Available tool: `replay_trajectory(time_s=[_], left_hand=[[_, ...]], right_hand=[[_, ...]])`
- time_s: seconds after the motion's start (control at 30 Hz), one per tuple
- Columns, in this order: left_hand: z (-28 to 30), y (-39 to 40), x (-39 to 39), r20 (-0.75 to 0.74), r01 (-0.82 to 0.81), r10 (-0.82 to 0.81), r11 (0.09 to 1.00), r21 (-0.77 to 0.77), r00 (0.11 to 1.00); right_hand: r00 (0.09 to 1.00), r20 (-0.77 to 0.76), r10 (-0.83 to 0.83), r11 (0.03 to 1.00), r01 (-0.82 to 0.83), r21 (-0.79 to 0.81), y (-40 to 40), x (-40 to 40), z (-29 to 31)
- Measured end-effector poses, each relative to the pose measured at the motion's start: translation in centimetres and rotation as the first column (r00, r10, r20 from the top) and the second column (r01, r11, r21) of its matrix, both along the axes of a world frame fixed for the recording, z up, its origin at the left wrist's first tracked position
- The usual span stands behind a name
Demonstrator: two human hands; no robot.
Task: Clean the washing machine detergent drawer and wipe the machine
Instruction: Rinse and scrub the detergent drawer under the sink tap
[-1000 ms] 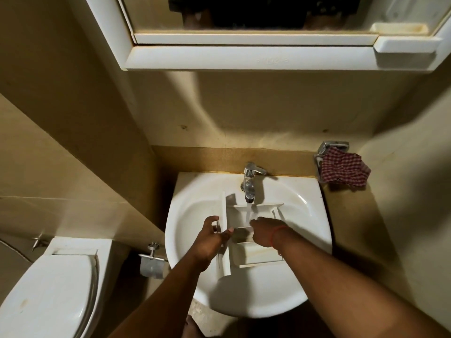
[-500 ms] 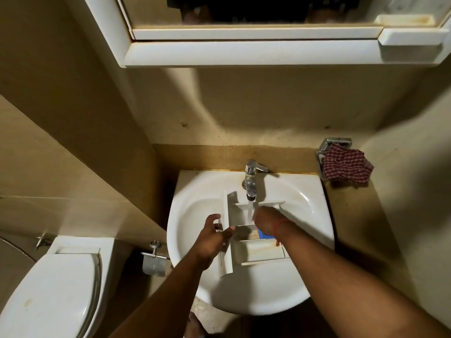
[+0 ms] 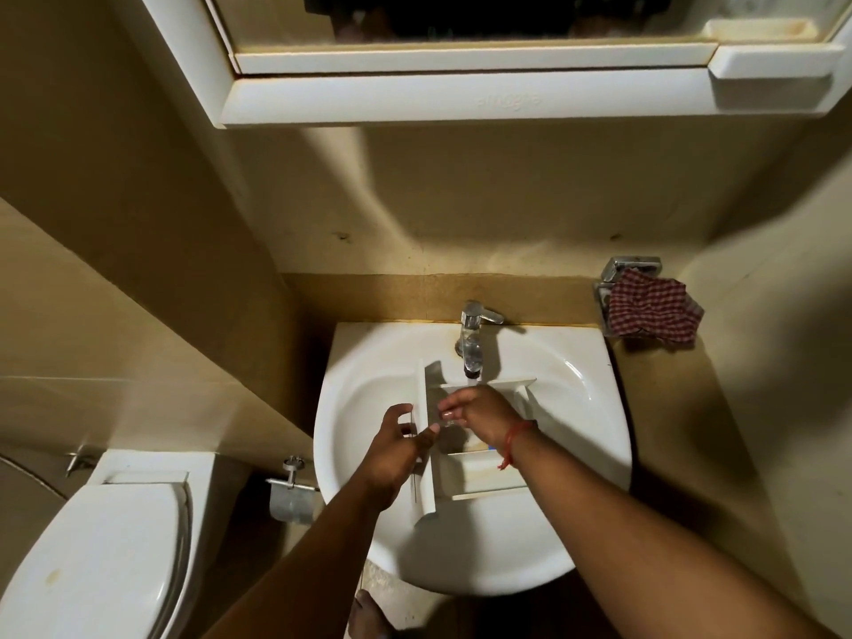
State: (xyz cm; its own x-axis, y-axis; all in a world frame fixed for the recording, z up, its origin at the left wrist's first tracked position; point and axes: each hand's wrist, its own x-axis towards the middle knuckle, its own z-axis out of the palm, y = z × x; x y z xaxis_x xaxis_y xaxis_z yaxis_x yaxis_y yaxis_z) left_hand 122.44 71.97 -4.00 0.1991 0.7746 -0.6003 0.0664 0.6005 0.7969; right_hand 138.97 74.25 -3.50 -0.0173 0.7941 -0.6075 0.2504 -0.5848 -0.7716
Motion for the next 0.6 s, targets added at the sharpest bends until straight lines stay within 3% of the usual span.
replay_trajectory(time_s=[0.07,0.1,0.17,0.23,0.3,0.37,0.4,0.47,0.53,0.6], left_hand=[[-0.1,0.0,0.0,0.007,-0.009,0.009,1.000,-0.006,1.000],[-0.2,0.0,0.0,0.009,-0.011,0.012,1.000,-0.007,1.000],[-0.2,0.1,0.0,0.007,-0.011,0.011,1.000,-0.009,1.000],[-0.3,0.1,-0.1,0.010,-0.002,0.002,1.000,-0.007,1.000],[-0.2,0.1,-0.2,-0.001,0.011,-0.011,1.000,0.000,1.000],[-0.1,0.2,-0.2,-0.007,0.026,-0.026,1.000,0.007,1.000],[-0.1,0.2,-0.2,-0.003,0.025,-0.025,1.000,0.005,1.000],[-0.2,0.2,-0.3,-0.001,0.018,-0.018,1.000,-0.001,1.000],[-0.4,0.2,-0.2,-0.002,0.006,-0.006,1.000,0.000,1.000],[-0.4,0.1,-0.2,-0.007,0.006,-0.006,1.000,-0.002,1.000]], right_hand=[[0.956,0.292,0.028,0.999,-0.020,-0.029,1.1,1.3,0.3],[0.938,0.342,-0.056,0.997,0.068,-0.023,1.6,2.0,0.1],[0.929,0.099,-0.357,0.930,0.363,-0.054,1.8,2.2,0.0],[0.870,-0.133,-0.474,0.879,0.460,-0.123,1.0,1.3,-0.2],[0.960,-0.117,-0.254,0.967,0.256,-0.003,-0.1,-0.4,-0.5],[0.987,0.102,0.126,0.978,-0.141,0.155,-1.1,-1.4,-0.1],[0.933,0.251,0.260,0.933,-0.309,0.184,-1.2,-1.3,0.1],[0.755,0.481,0.446,0.844,-0.533,0.055,-1.1,0.4,0.6],[0.545,0.611,0.574,0.780,-0.593,-0.203,-0.8,2.7,0.5],[0.380,0.629,0.678,0.700,-0.594,-0.396,-0.9,3.8,0.6]])
